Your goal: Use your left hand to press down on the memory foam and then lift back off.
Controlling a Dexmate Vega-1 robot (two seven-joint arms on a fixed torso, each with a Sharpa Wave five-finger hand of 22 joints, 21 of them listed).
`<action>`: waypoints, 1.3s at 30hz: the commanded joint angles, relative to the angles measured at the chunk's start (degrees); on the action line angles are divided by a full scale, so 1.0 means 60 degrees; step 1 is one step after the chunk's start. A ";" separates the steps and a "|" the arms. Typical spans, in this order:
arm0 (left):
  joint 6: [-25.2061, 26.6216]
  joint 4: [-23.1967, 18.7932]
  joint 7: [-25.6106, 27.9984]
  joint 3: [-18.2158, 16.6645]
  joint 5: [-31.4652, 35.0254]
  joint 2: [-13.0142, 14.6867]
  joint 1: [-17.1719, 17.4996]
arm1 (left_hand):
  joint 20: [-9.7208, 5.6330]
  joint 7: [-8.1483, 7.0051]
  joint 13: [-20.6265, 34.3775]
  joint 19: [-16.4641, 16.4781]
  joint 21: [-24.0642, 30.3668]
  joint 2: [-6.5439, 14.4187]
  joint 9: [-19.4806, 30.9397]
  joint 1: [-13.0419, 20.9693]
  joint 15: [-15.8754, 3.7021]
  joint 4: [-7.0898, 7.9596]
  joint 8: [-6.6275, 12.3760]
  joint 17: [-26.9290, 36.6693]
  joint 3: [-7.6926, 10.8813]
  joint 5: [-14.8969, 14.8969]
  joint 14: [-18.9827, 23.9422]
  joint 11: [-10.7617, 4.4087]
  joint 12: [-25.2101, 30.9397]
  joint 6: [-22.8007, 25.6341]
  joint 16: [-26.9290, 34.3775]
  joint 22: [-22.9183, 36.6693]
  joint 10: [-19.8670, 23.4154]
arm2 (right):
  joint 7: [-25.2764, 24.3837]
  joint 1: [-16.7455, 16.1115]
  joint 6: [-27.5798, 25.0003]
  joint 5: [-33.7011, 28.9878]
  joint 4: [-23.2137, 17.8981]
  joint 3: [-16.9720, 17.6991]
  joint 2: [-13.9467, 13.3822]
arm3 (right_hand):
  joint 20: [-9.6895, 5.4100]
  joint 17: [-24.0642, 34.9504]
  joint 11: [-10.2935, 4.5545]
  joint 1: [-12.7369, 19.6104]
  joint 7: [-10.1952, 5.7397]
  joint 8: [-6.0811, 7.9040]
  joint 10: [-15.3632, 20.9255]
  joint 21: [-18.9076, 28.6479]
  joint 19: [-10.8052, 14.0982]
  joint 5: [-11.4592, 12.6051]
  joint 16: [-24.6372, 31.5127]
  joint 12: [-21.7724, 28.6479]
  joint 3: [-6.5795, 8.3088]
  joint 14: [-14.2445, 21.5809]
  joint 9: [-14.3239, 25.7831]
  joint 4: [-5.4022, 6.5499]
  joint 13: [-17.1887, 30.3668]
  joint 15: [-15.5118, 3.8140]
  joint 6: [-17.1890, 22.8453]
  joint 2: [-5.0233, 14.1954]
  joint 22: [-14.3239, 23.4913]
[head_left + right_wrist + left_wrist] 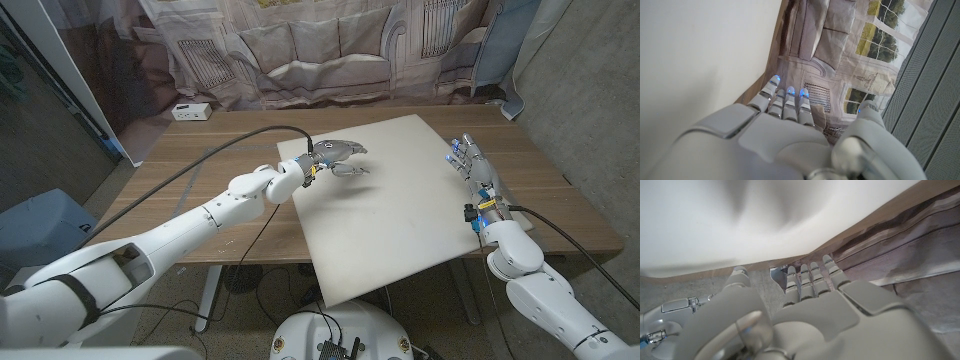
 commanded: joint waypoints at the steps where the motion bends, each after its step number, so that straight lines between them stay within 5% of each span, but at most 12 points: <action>1: -0.0130 -0.0371 0.0144 -0.0562 -0.0954 0.0112 0.0400 | 0.0004 0.0008 0.0001 0.0062 -0.0004 -0.0040 0.0012 -0.0036 0.0027 -0.0001 0.0002 0.0017 0.0092 -0.0017 0.0092 0.0022 0.0089 0.0108 0.0063 0.0004 0.0121 | 0.0242 0.0060 0.0151 0.0107 0.0156 -0.0066 -0.0059 | -0.0014 0.0015 0.0002 0.0039 -0.0040 -0.0026 0.0062 0.0026 0.0086 -0.0028 0.0008 0.0006 -0.0010 0.0060 0.0027 -0.0054 0.0041 -0.0023 -0.0005 0.0075 0.0031; 20: -0.0042 -0.1557 0.0805 -0.2060 -0.3363 0.0446 0.1887 | -0.0016 0.0059 0.0000 0.0141 0.0027 -0.0052 0.0010 -0.0108 0.0108 0.0010 0.0014 0.0019 0.0106 -0.0022 0.0218 0.0179 0.0115 0.0187 0.0087 0.0006 0.0236 | 0.0832 0.0460 0.0526 0.0388 0.0591 -0.0161 -0.0081 | -0.0084 0.0014 0.0003 0.0053 -0.0001 -0.0017 0.0089 0.0041 0.0155 -0.0028 0.0005 0.0007 -0.0012 0.0075 0.0027 -0.0062 0.0042 -0.0041 0.0023 0.0082 0.0030; 39: -0.0845 -0.1498 0.1201 -0.2936 -0.5607 0.0305 0.2754 | -0.0004 0.0172 -0.0002 0.0109 0.0013 -0.0086 0.0007 -0.0213 0.0205 0.0041 0.0024 0.0025 0.0089 -0.0028 0.0285 0.0280 0.0125 0.0267 0.0090 0.0009 0.0309 | 0.1489 0.0916 0.0572 0.0770 0.0993 -0.0349 -0.0254 | -0.0076 0.0016 -0.0006 0.0052 0.0005 -0.0017 0.0103 0.0033 0.0166 -0.0029 0.0003 0.0003 -0.0021 0.0087 0.0027 -0.0062 0.0043 -0.0037 0.0033 0.0082 0.0029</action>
